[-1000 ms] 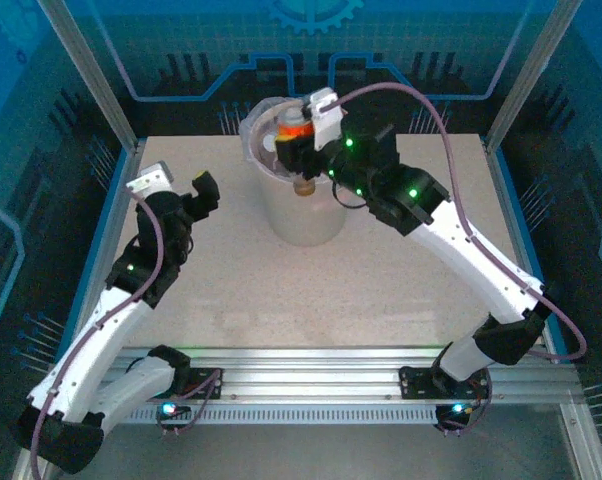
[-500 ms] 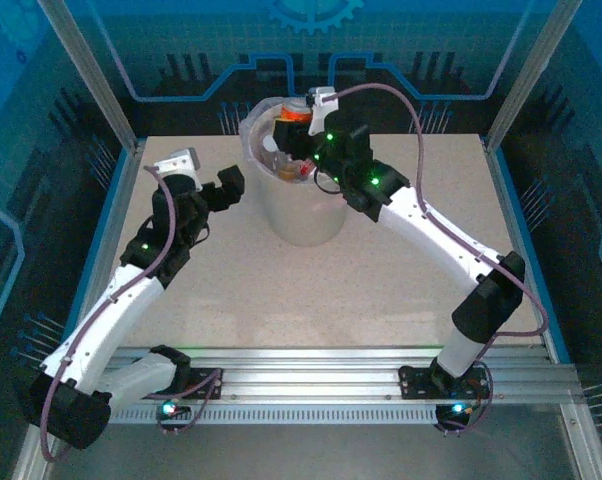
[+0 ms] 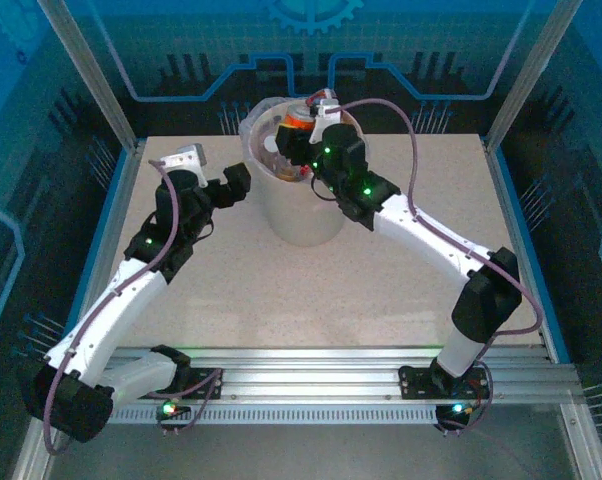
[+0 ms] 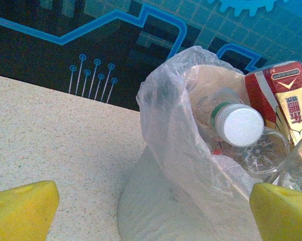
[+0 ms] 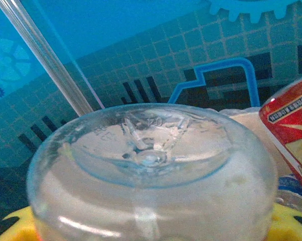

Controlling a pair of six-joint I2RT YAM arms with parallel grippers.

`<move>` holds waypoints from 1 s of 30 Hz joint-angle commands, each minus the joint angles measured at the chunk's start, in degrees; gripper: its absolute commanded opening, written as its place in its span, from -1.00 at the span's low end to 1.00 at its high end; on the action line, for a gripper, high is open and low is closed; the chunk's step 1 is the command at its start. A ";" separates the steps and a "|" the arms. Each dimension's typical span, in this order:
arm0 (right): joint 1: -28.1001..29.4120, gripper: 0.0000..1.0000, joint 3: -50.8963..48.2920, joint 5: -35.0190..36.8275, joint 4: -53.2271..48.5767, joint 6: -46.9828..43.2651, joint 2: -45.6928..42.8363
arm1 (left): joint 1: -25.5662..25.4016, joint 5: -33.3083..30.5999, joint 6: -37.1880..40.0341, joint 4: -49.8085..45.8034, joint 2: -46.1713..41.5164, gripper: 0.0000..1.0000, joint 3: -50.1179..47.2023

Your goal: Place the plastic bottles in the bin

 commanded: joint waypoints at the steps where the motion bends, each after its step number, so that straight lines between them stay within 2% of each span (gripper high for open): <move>1: -0.26 -0.12 -1.67 1.64 5.73 -1.95 0.59 | 0.28 1.59 0.41 2.62 0.62 0.98 2.05; 11: -0.26 0.45 -6.69 4.85 7.74 -5.20 -3.28 | 0.30 2.18 0.81 2.72 1.68 0.98 2.57; 21: -0.57 0.89 -8.80 11.00 8.44 -10.08 -7.92 | 0.28 2.55 1.19 2.63 2.09 0.98 3.46; 25: -1.47 0.99 -7.79 14.32 2.99 -9.46 -8.74 | 0.26 2.68 1.18 2.48 2.08 0.98 3.67; 30: -2.53 1.00 -8.94 16.43 1.68 -9.01 -10.46 | 0.29 2.39 1.46 2.31 1.99 0.98 3.71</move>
